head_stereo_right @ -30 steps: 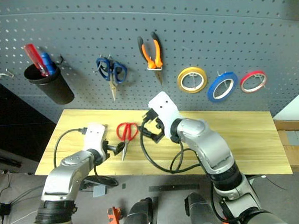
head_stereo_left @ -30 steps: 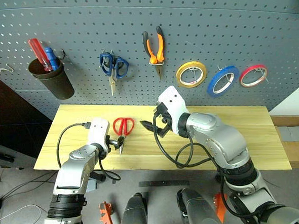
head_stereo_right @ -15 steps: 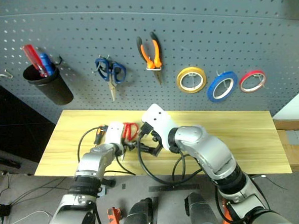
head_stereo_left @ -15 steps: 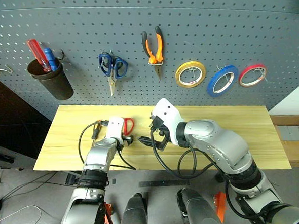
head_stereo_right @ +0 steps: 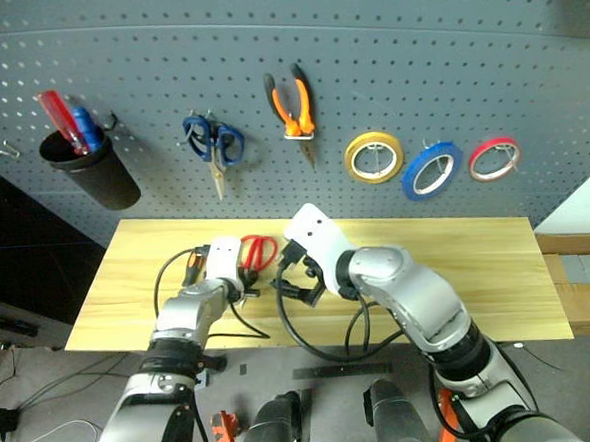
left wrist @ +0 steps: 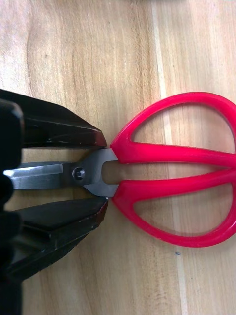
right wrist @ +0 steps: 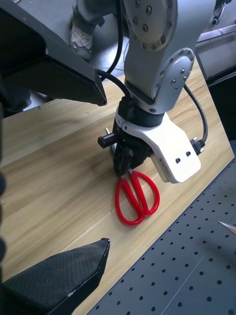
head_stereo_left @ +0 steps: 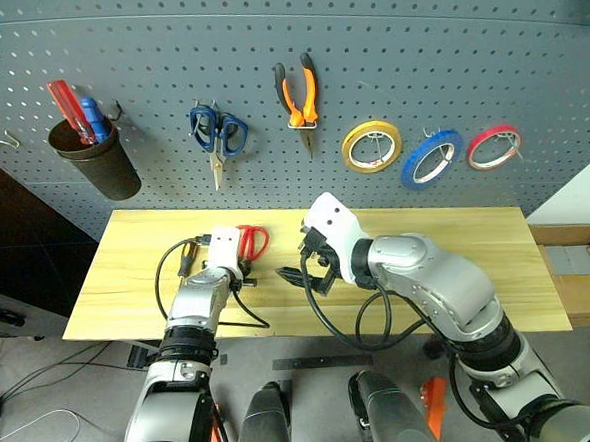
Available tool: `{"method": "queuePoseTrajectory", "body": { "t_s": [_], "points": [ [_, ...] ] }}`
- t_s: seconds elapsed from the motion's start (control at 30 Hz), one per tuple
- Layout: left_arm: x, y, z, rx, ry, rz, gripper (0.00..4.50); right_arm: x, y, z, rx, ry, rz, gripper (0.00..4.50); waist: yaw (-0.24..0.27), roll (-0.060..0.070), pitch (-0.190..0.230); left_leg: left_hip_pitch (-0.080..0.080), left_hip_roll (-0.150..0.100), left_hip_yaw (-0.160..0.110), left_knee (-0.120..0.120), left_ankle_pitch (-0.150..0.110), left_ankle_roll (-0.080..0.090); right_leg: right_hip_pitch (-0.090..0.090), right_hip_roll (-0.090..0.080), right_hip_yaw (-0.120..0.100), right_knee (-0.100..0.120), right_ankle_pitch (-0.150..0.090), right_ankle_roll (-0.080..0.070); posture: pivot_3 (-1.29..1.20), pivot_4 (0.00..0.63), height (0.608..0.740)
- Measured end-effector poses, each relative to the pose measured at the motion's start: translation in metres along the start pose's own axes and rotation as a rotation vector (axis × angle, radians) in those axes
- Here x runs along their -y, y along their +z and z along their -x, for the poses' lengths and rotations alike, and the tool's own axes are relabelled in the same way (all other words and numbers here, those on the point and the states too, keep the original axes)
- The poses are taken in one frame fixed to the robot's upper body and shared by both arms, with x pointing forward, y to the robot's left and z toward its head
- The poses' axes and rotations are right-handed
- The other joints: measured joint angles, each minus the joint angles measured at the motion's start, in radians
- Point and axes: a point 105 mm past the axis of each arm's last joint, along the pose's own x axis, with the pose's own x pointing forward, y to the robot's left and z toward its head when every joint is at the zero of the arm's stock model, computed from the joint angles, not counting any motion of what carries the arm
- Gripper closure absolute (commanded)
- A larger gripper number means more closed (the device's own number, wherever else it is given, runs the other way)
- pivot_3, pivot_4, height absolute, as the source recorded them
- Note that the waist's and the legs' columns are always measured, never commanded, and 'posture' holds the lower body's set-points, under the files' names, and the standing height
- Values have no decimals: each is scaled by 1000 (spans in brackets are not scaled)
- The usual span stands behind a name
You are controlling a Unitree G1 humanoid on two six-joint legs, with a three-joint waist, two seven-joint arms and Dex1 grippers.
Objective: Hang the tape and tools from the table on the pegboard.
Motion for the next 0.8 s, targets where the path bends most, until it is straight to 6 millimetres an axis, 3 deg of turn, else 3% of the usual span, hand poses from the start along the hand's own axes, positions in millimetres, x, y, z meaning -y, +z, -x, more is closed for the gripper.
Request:
{"method": "queuePoseTrajectory", "body": {
  "t_s": [0.33, 0.5, 0.63, 0.8],
  "points": [
    [5, -16, 15, 89, -55, -29, 3429, 11, 3, 12, 9, -29, 21, 0, -1, 0, 0, -1, 1, 0, -1, 0, 0, 0, 0, 0, -3, 0, 0, -87, 248, 740],
    [2, -2, 50, 308, -74, -33, 3429, 23, 16, 39, 58, -55, 107, 0, 0, 0, 0, -2, 2, 0, -3, 0, 0, 0, -2, 0, -7, 0, 0, -86, 250, 740],
    [2, 21, 91, 539, -69, -128, 3429, 22, 23, 56, 108, -20, 165, 0, 1, 0, 0, -2, 1, 0, -4, 0, 0, 1, -2, 0, -11, 0, 0, -81, 253, 740],
    [5, 43, 125, 712, -30, -225, 3429, 18, 23, 67, 133, 36, 180, 0, 4, 0, 0, -2, 1, 1, -4, -1, 1, 2, -1, 0, -13, 0, 0, -74, 250, 740]
  ]
}}
